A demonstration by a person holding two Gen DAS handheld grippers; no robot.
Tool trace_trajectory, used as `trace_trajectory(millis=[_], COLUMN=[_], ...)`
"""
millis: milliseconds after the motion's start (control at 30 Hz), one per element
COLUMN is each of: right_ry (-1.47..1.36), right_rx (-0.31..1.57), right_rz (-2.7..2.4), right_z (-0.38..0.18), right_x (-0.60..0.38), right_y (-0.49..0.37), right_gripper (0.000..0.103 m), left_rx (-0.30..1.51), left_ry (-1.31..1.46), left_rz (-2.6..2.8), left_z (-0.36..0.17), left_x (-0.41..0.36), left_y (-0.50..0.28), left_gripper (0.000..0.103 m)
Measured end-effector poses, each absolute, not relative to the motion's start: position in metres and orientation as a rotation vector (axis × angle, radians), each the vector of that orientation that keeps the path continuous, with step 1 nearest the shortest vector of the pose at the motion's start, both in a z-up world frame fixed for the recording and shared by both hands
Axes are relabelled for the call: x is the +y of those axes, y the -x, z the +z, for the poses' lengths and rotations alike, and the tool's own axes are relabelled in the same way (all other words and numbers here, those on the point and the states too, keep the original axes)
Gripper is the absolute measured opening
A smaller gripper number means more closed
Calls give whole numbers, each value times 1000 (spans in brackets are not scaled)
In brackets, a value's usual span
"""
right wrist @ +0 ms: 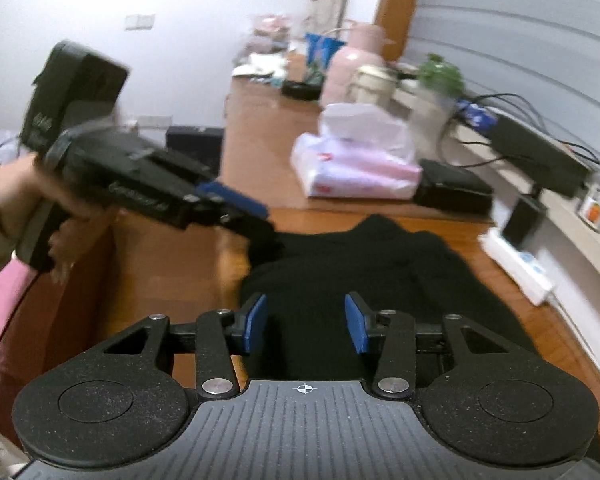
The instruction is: Fold clothes
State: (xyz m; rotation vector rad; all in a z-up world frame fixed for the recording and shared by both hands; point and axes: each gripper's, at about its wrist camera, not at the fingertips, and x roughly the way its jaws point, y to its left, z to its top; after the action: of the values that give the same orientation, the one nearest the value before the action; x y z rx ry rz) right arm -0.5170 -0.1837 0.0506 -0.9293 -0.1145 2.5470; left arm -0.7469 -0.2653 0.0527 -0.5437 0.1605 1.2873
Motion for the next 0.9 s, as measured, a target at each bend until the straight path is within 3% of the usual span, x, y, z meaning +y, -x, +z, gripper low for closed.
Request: trace_trajectory(millis=[167, 367, 433, 533, 633, 733, 800, 867, 900], right_ry=[1061, 962, 893, 771, 672, 770, 835, 811, 792], right_rx=[-255, -244, -231, -214, -193, -167, -178, -158, -139], right_rz=[2481, 2505, 2517, 2536, 2556, 2562, 2569, 2586, 2591], right_z=[29, 25, 29, 36, 46, 43, 37, 43, 48], right_x=[-194, -188, -187, -185, -182, -176, -177, -178, -176], right_y=[532, 527, 523, 516, 503, 504, 507, 499, 494], right_gripper=[43, 16, 10, 8, 8, 13, 20, 39, 42], left_rx=[147, 93, 61, -21, -103, -9, 26, 44, 52], left_ry=[612, 708, 737, 765, 773, 763, 752, 739, 731], left_rz=[1226, 1154, 1117, 1056, 1009, 1042, 1071, 1120, 1148], left_z=[39, 29, 29, 36, 48, 47, 44, 43, 43], left_x=[-253, -238, -233, -225, -221, -219, -224, -234, -239], left_y=[751, 755, 754, 753, 753, 743, 742, 745, 747], left_gripper=[33, 31, 17, 7, 7, 7, 8, 13, 17])
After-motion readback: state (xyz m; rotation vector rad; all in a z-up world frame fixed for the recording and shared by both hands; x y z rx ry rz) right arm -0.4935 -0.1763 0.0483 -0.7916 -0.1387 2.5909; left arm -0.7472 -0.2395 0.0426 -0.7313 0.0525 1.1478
